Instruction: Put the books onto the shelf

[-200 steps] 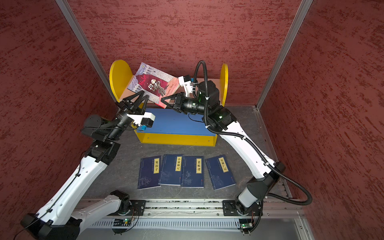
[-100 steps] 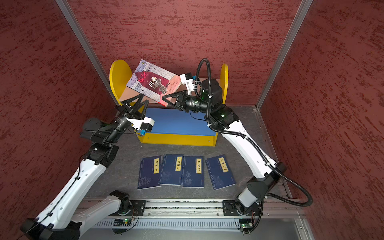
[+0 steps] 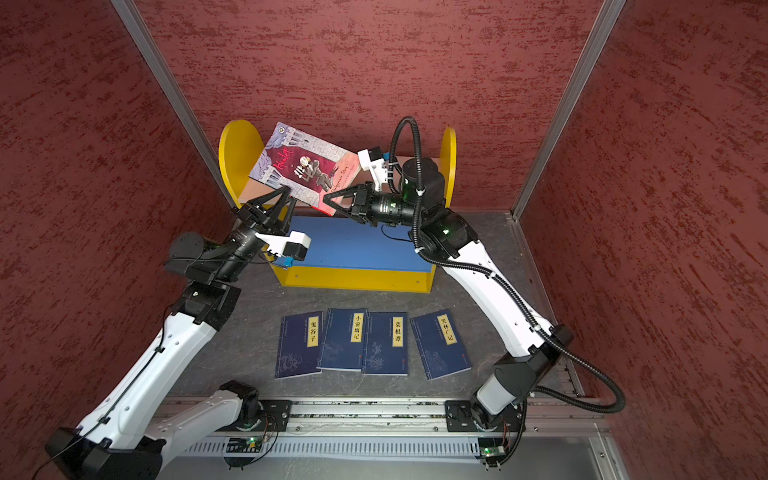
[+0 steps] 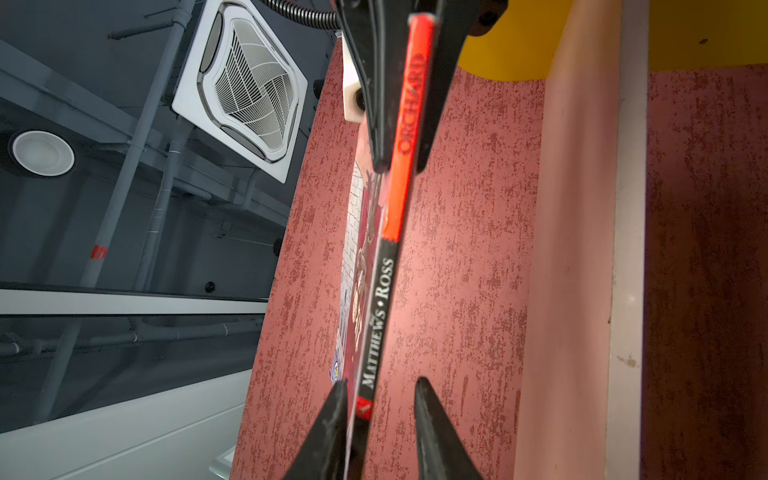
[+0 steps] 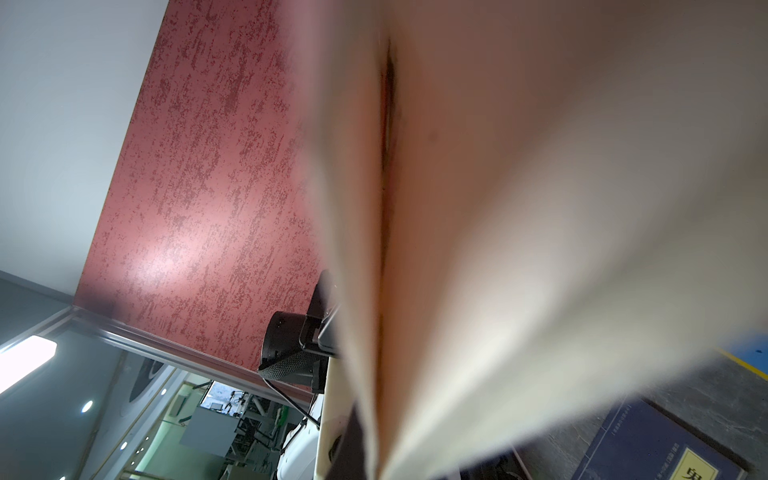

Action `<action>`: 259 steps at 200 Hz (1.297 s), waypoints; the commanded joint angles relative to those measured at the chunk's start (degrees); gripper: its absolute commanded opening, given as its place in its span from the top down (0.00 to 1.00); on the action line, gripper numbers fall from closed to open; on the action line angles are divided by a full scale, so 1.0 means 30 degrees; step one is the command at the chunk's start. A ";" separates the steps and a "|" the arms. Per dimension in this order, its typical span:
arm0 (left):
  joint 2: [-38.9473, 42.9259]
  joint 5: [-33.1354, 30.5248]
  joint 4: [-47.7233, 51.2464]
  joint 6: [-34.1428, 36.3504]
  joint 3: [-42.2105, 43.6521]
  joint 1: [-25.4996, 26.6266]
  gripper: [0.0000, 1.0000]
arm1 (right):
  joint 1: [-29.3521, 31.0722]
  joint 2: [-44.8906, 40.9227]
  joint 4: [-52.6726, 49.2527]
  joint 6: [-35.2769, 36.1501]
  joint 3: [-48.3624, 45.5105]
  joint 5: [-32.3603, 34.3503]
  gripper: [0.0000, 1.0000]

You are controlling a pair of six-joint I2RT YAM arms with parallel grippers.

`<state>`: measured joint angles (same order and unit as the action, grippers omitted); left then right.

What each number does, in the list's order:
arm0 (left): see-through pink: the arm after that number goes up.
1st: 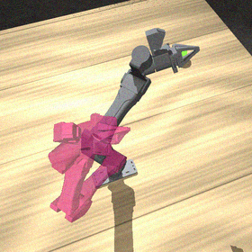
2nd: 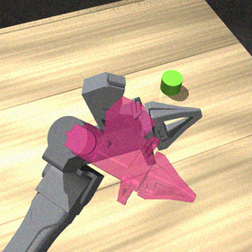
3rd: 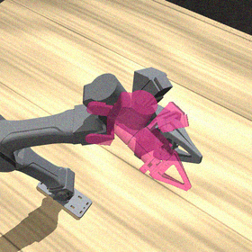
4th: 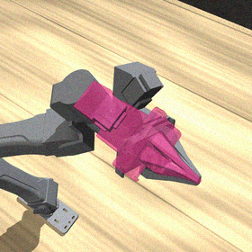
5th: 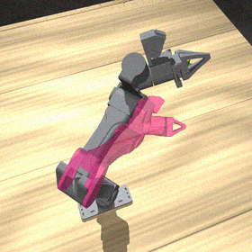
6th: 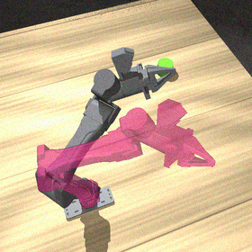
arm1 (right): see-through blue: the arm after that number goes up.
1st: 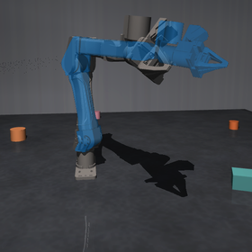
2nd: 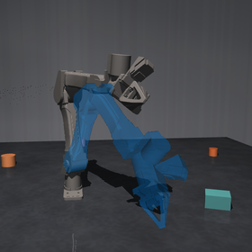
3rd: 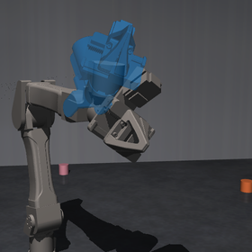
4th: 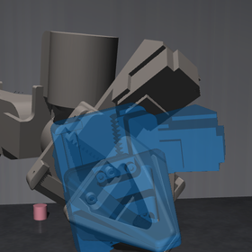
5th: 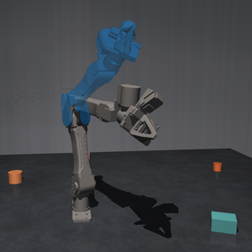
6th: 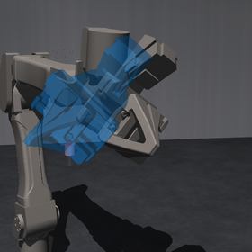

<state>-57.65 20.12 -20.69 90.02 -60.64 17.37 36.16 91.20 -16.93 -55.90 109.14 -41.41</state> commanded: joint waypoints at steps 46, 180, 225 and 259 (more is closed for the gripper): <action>0.0085 -0.0115 -0.0047 0.0810 -0.0290 -0.0105 0.80 | -0.0101 0.0388 -0.0333 0.0623 0.0725 -0.0896 1.00; -0.0495 -0.3316 0.3485 -0.0379 -0.2037 -0.0309 1.00 | -0.0940 -0.0403 -0.0812 0.1025 0.0778 0.1609 0.37; -0.1299 -0.5097 0.5370 -0.0626 -0.3038 -0.0464 1.00 | -0.1243 -0.1129 -0.1311 0.1430 0.0680 0.2985 0.36; -0.1417 -0.5956 0.7395 -0.0770 -0.3377 -0.0266 1.00 | -0.1272 -0.1264 -0.3856 0.3141 0.1643 0.5388 0.35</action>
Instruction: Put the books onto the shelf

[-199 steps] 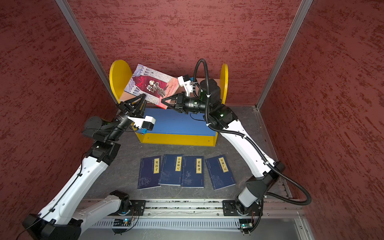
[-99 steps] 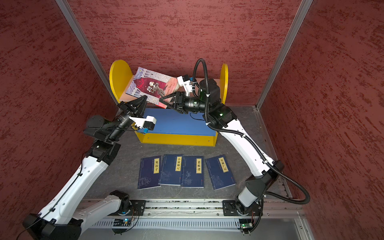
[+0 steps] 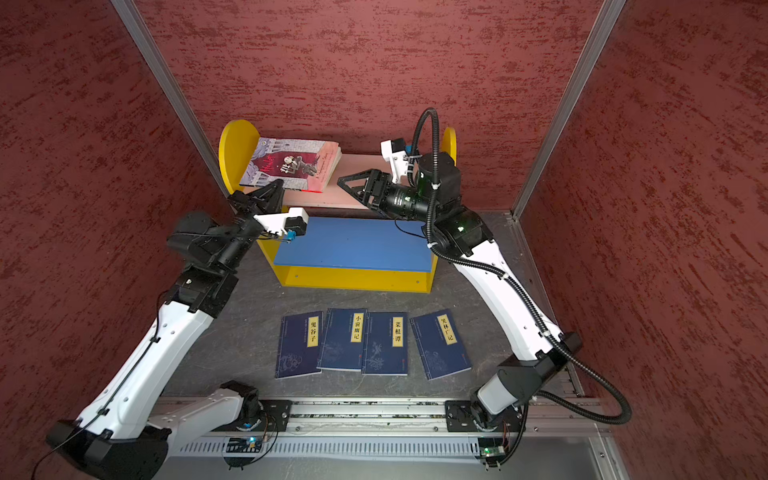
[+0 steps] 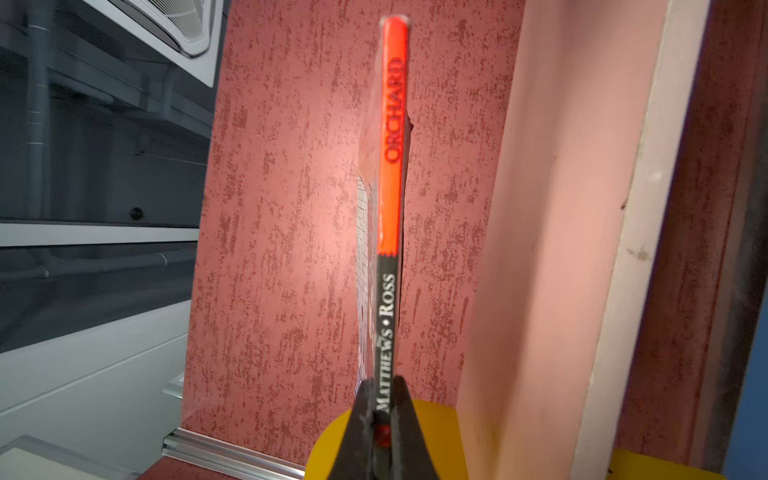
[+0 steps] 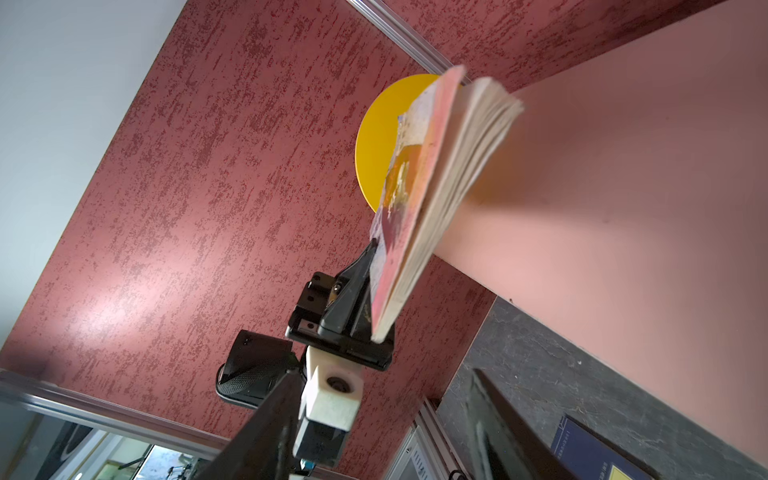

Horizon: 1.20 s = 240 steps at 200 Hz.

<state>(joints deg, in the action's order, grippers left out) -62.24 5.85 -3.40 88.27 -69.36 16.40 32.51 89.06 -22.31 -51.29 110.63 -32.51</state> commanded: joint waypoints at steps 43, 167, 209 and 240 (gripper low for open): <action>-0.0357 -0.2372 0.2531 0.0255 -0.0629 0.0307 1.00 | -0.0056 -0.0144 -0.1944 0.2153 0.1393 0.2533 0.37; -0.1578 -0.3034 0.2303 0.0983 -0.0983 0.0274 0.90 | -0.0056 -0.0174 -0.1956 0.2342 0.0936 0.2049 0.38; -0.1436 -0.3067 0.2539 0.1031 -0.0933 0.0274 0.71 | -0.0056 -0.0242 -0.1737 0.2301 0.0726 0.1961 0.37; -0.1234 -0.3150 0.2987 0.1016 -0.0832 0.0304 0.58 | -0.0056 -0.0210 -0.1706 0.2294 0.0741 0.1913 0.37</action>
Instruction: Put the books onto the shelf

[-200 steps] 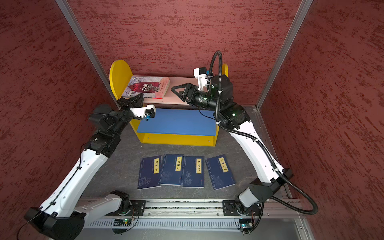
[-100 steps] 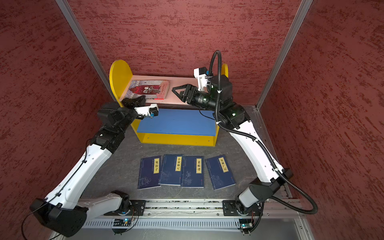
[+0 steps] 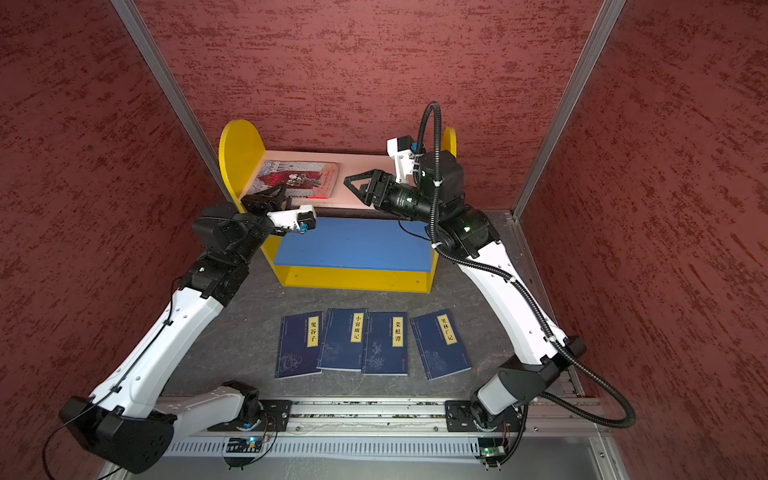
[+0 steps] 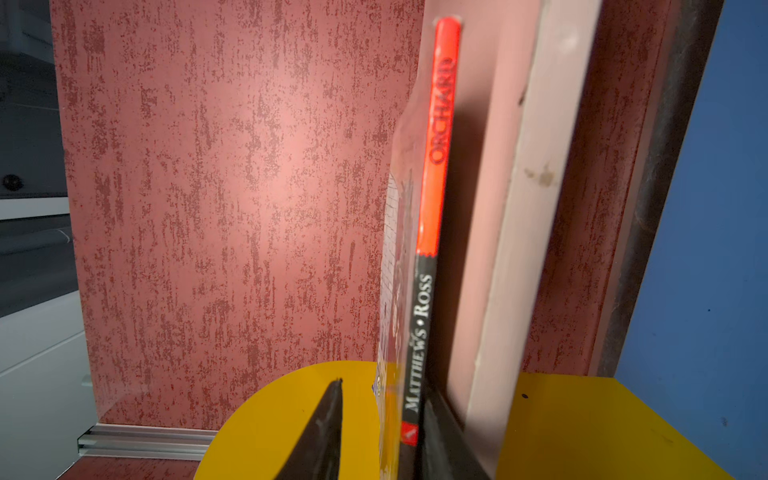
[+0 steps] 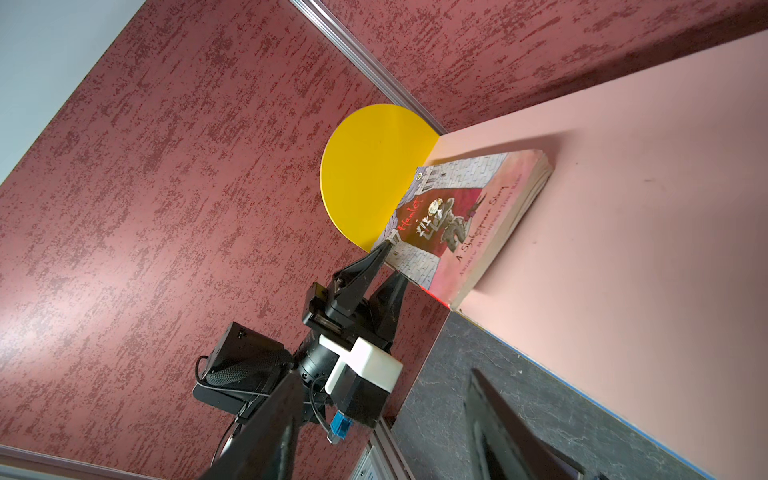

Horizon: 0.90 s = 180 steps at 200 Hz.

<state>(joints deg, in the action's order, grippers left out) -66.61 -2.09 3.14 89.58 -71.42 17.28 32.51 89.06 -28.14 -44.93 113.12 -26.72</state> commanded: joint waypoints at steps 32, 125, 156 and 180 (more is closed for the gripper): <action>0.0477 -0.0597 0.1564 0.0522 -0.0129 -0.0004 0.44 | -0.0056 -0.0183 0.0328 0.0152 -0.0148 -0.0081 0.37; 0.0263 -0.1076 0.3823 -0.0480 -0.1145 0.0188 0.13 | -0.0056 -0.0009 0.0591 -0.0028 -0.0383 -0.0351 0.37; -0.0407 -0.1780 0.6000 -0.1500 -0.2505 0.0471 0.07 | -0.0056 0.0090 0.0621 -0.0054 -0.0405 -0.0527 0.37; -0.0996 -0.2341 0.7222 -0.1920 -0.3423 0.0721 0.03 | -0.0056 -0.0004 0.0765 -0.0165 -0.0627 -0.0585 0.37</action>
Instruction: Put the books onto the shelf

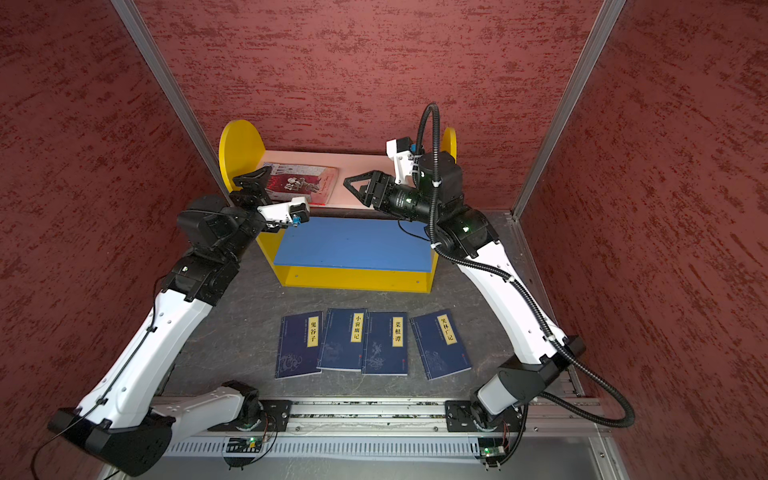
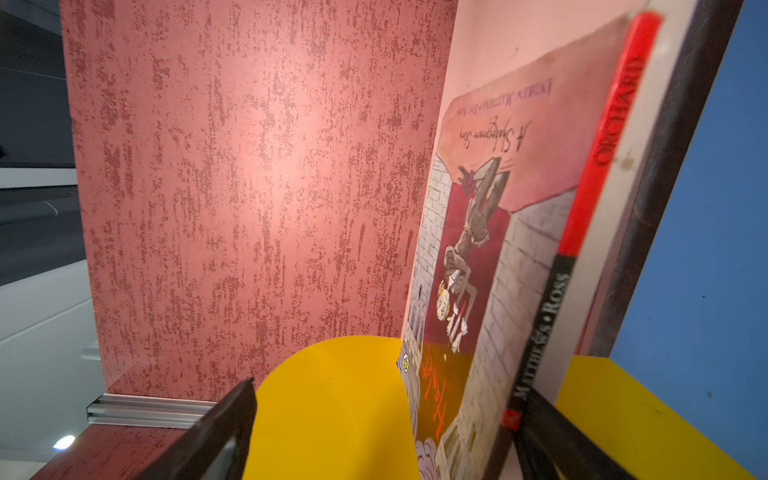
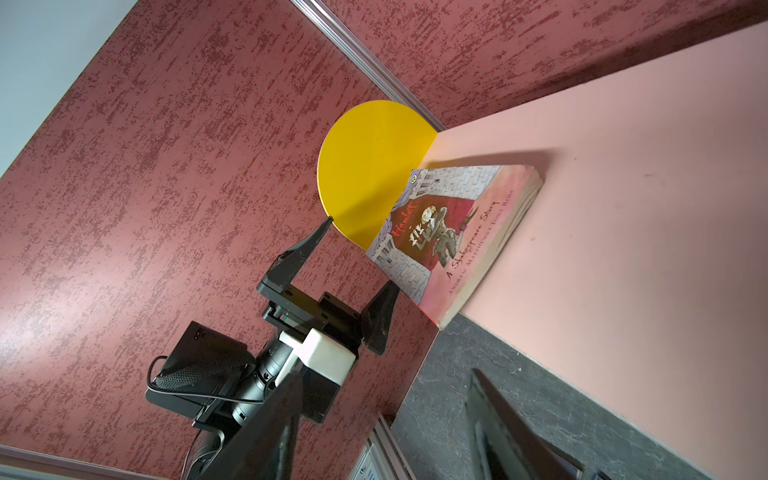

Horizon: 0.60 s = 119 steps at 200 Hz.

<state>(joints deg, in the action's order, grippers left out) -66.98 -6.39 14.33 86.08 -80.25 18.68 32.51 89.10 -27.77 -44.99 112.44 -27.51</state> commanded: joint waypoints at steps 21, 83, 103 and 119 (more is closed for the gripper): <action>-0.1381 -0.1150 0.4413 -0.1456 -0.1313 0.0329 0.01 | -0.0056 -0.0023 0.0760 -0.0256 -0.0537 -0.0409 0.37; -0.2236 -0.1033 0.7082 -0.3207 -0.3160 0.0439 0.01 | -0.0027 0.0174 0.1260 -0.0569 -0.0880 -0.1016 0.37; -0.2454 -0.0925 0.7808 -0.3777 -0.3677 0.0426 0.01 | 0.0017 0.0429 0.1999 -0.0896 -0.1121 -0.1495 0.40; -0.2683 -0.0742 0.8722 -0.4383 -0.4215 0.0425 0.01 | 0.0087 0.0784 0.2874 -0.1408 -0.1341 -0.1858 0.43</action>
<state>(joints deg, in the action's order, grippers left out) -72.79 -9.58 28.16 77.17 -92.20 19.62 32.53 89.60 -24.43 -47.03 109.40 -30.39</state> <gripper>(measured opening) 0.994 0.591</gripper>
